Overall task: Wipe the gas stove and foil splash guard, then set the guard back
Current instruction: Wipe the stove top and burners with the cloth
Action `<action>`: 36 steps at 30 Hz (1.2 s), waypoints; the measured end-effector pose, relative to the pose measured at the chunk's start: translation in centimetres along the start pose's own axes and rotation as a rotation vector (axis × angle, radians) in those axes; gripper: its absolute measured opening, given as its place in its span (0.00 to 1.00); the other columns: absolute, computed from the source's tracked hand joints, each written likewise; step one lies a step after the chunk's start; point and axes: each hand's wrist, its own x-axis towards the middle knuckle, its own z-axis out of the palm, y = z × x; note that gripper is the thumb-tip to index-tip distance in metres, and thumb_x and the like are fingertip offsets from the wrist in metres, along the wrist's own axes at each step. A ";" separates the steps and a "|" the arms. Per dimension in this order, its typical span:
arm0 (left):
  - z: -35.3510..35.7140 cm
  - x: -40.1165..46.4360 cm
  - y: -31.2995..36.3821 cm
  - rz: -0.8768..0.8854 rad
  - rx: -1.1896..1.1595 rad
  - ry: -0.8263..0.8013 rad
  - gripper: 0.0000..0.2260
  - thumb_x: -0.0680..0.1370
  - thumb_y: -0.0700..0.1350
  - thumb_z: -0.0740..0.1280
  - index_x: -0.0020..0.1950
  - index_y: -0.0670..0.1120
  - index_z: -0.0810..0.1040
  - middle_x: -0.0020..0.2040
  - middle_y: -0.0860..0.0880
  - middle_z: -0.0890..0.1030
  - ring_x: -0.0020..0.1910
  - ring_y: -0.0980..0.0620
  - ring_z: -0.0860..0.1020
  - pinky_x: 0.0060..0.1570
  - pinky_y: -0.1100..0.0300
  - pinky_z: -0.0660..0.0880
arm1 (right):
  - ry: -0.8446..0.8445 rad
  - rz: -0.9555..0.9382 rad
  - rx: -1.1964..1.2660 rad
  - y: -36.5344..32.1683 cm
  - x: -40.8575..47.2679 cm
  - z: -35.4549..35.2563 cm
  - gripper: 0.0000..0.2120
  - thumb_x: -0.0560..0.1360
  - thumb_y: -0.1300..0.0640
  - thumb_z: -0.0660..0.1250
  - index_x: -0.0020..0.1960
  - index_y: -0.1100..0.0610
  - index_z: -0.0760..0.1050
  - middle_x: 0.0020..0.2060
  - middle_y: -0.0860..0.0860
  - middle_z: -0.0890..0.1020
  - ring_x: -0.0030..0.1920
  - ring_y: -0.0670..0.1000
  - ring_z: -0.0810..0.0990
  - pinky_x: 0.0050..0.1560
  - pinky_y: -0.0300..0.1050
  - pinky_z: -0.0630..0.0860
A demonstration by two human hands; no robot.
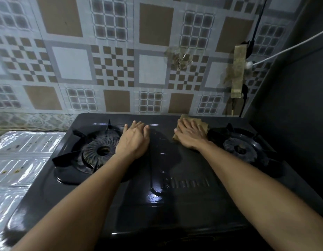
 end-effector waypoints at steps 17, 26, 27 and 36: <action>0.0 0.1 -0.2 -0.077 -0.169 0.166 0.13 0.83 0.46 0.52 0.48 0.43 0.73 0.52 0.40 0.79 0.55 0.40 0.74 0.65 0.43 0.65 | 0.052 -0.488 -0.123 -5.4 -3.7 2.6 0.28 0.80 0.40 0.44 0.78 0.47 0.49 0.79 0.47 0.49 0.78 0.50 0.45 0.75 0.55 0.43; 0.2 -0.2 -0.4 -0.055 -0.162 0.149 0.15 0.83 0.47 0.50 0.49 0.42 0.74 0.52 0.40 0.79 0.55 0.40 0.75 0.65 0.44 0.65 | 0.102 -0.511 -0.122 -4.7 -9.7 3.6 0.32 0.77 0.38 0.44 0.78 0.48 0.51 0.78 0.47 0.54 0.78 0.51 0.51 0.75 0.55 0.50; 0.1 -0.2 -0.4 -0.065 -0.160 0.145 0.16 0.83 0.47 0.50 0.49 0.41 0.75 0.52 0.40 0.79 0.55 0.40 0.75 0.65 0.44 0.65 | 0.121 -0.406 -0.120 -3.8 -8.1 3.5 0.30 0.78 0.39 0.46 0.78 0.48 0.51 0.78 0.48 0.54 0.77 0.51 0.51 0.75 0.55 0.50; 0.2 -0.1 -0.3 -0.080 -0.165 0.176 0.16 0.83 0.48 0.50 0.48 0.42 0.74 0.52 0.40 0.79 0.54 0.40 0.75 0.65 0.43 0.66 | 0.040 -0.043 -0.080 -3.0 -4.2 2.1 0.29 0.80 0.39 0.42 0.79 0.46 0.44 0.79 0.47 0.45 0.78 0.54 0.42 0.76 0.58 0.41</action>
